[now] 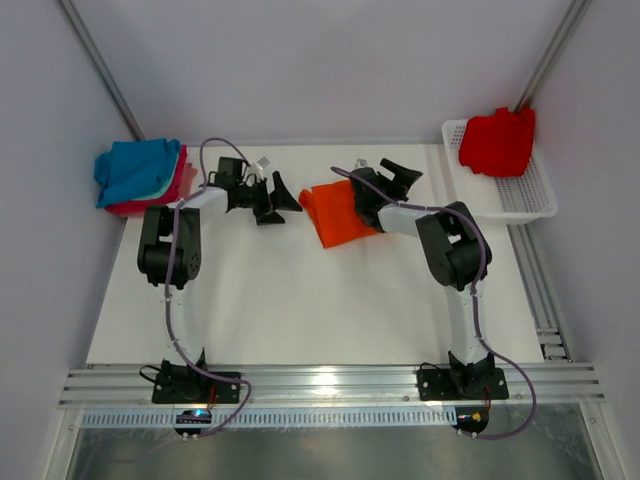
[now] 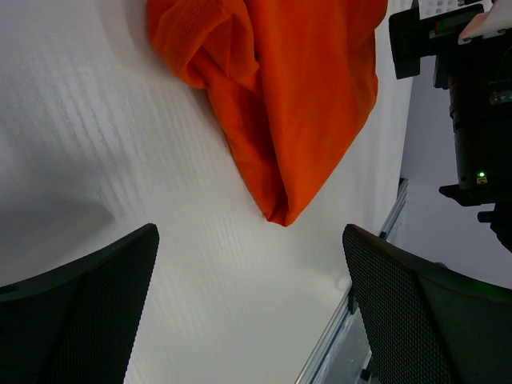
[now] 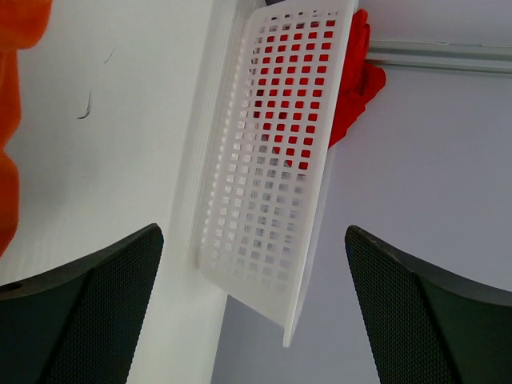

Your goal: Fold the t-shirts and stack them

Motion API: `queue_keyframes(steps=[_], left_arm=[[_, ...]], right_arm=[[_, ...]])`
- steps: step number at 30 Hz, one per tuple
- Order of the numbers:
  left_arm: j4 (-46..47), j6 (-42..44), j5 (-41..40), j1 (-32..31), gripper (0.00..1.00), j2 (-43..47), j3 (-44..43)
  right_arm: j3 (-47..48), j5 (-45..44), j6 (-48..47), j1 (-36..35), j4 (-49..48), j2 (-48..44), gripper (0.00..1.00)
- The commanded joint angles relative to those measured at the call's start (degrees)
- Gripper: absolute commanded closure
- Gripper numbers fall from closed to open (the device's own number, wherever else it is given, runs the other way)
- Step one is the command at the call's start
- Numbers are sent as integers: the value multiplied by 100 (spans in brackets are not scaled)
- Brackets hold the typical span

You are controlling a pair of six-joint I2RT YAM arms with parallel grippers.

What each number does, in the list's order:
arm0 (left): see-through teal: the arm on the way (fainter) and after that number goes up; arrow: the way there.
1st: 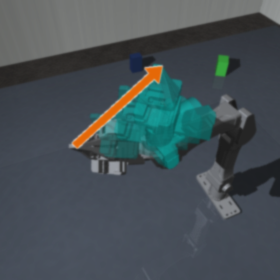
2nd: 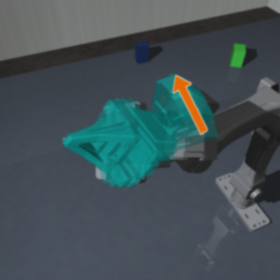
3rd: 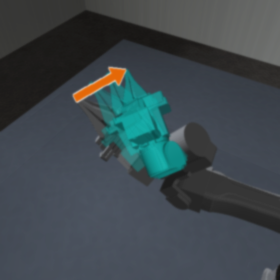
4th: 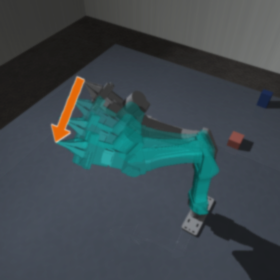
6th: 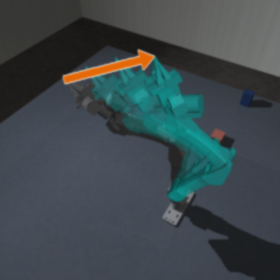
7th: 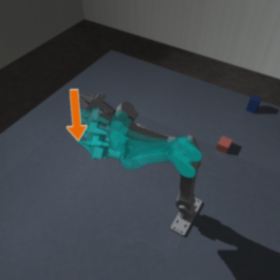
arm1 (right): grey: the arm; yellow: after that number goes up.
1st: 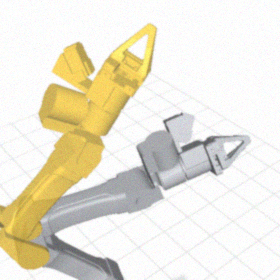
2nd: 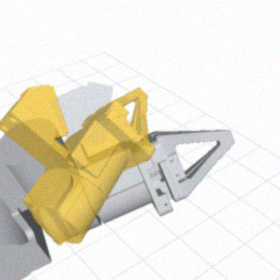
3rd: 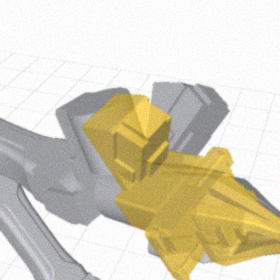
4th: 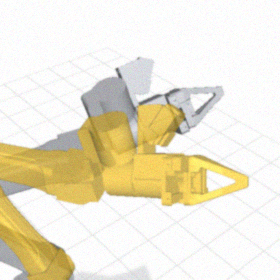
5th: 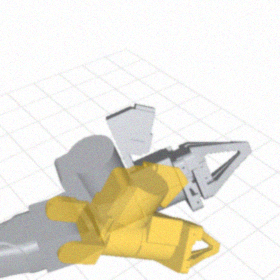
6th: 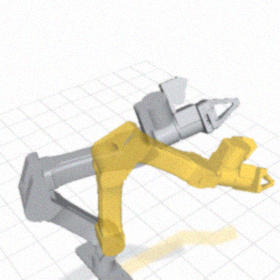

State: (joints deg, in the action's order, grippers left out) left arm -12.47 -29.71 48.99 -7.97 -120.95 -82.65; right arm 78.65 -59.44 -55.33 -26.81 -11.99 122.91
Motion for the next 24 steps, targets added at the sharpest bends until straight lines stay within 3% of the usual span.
queue_keyframes(steps=[1, 24], left_arm=[[306, -96, -171, -213, 1, -157, -268], [404, -492, -724, -1216, 1, -1343, -1394]], right_arm=[[115, -120, 101, 18, -181, 40, 1], [142, -68, 330, 141, 126, 180, 1]])
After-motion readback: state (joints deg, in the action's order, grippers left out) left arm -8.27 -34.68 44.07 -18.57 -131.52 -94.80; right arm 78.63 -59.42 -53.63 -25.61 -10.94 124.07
